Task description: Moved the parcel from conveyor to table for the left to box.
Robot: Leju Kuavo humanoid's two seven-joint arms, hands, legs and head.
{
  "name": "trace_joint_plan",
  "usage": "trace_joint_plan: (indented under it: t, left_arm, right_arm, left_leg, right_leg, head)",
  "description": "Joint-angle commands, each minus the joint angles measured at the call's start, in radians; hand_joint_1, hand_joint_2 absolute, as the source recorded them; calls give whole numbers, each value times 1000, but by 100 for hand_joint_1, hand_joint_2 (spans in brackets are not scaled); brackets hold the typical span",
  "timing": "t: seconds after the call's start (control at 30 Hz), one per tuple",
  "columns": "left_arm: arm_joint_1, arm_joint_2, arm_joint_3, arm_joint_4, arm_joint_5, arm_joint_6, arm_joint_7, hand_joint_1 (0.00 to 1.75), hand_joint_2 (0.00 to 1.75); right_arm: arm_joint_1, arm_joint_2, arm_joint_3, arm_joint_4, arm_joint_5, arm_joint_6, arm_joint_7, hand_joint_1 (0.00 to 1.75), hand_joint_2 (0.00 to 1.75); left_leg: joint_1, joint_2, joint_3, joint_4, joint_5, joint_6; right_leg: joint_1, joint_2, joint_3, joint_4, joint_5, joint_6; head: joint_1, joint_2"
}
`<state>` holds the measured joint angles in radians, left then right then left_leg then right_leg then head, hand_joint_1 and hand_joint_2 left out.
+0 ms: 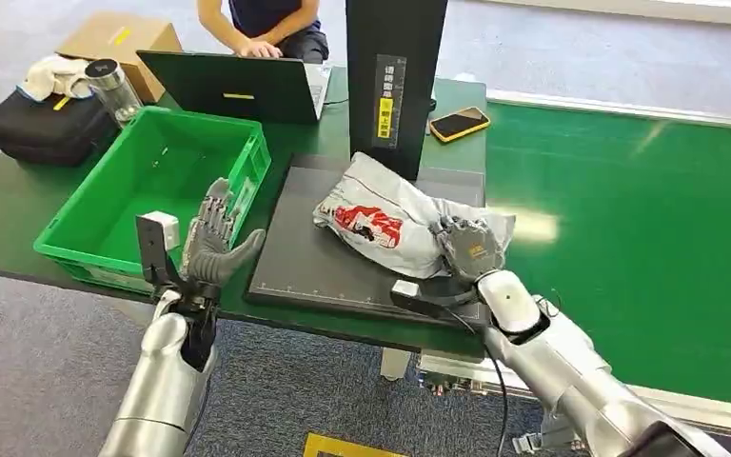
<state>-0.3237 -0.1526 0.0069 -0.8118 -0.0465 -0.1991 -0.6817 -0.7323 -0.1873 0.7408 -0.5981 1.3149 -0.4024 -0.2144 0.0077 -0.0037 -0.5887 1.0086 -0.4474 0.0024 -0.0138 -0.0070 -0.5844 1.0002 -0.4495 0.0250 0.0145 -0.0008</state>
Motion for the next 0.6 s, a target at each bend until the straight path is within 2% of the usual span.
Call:
trace_joint_plan:
  t: [0.03, 0.07, 0.13, 0.17, 0.2, 0.23, 0.3, 0.37, 0.4, 0.53, 0.6]
  left_arm:
    - [-58, 21, -42, 58, 3, -6, 25, 0, 175]
    - [-65, 21, -44, 68, 4, -9, 25, 0, 175]
    - [-66, 20, -44, 72, 4, -8, 24, 0, 175]
    - [-66, 20, -44, 74, 6, -5, 22, 0, 175]
    - [-59, 21, -40, 68, 9, 5, 21, 0, 175]
    - [-57, 23, -40, 67, 10, 3, 21, 0, 175]
    - [-43, 26, -39, 55, 14, -1, 20, 0, 175]
    - [-37, 27, -39, 50, 14, 2, 18, 0, 175]
    - [-29, 28, -37, 42, 15, 5, 17, 0, 175]
    - [-3, 31, -33, 13, 19, 9, 15, 0, 175]
    - [5, 31, -32, 4, 20, 11, 15, 0, 175]
  right_arm:
    - [54, -31, -28, -128, -35, -253, -41, 0, 0]
    - [82, -35, -62, -189, -54, -296, -59, 0, 0]
    - [111, -40, -86, -224, -74, -296, -81, 0, 0]
    - [161, -19, -167, -287, -246, -296, -181, 0, 0]
    - [189, 8, -225, -329, -449, -196, -284, 0, 0]
    - [190, 5, -226, -334, -450, -194, -285, 0, 0]
    - [258, 1, -291, -460, -596, -120, -318, 0, 0]
    - [299, -3, -329, -515, -626, -96, -314, 0, 0]
    - [327, 11, -376, -541, -697, -53, -307, 0, 0]
    - [374, 29, -459, -564, -813, 26, -296, 0, 0]
    - [403, 48, -524, -572, -945, 124, -300, 0, 0]
  left_leg:
    - [0, 0, 1, -1, 0, 0]
    - [0, -1, 3, -2, 0, -1]
    - [0, -1, 2, -1, 0, -1]
    - [0, -1, 2, -1, 0, -1]
    - [0, -2, 4, -2, 0, -1]
    - [1, -2, 2, -1, 0, -1]
    - [0, 1, 3, -2, 0, -1]
    - [0, 0, 4, -3, 0, -1]
    - [0, -1, 2, -2, 0, -1]
    - [0, 0, 3, -2, -1, -1]
    - [0, 0, 4, -3, -1, -1]
  right_leg:
    - [0, 0, 1, -1, 0, -1]
    - [0, 0, 3, -1, -1, -2]
    - [1, -1, 2, -1, -1, -2]
    - [1, -1, 2, -1, -1, -2]
    - [1, -1, 4, -2, -1, -2]
    - [1, -1, 2, -1, -1, -2]
    - [1, 1, 2, -1, -1, -2]
    - [1, 0, 4, -2, -1, -2]
    - [1, -1, 2, -1, -1, -1]
    - [1, 0, 3, -2, -1, -2]
    - [0, 0, 4, -2, -1, -2]
  head:
    - [0, 0]
    - [0, 0]
    - [0, 0]
    - [0, 0]
    - [0, 0]
    - [0, 0]
    - [0, 0]
    - [-1, 0]
    - [0, 0]
    - [0, 0]
    - [0, 0]
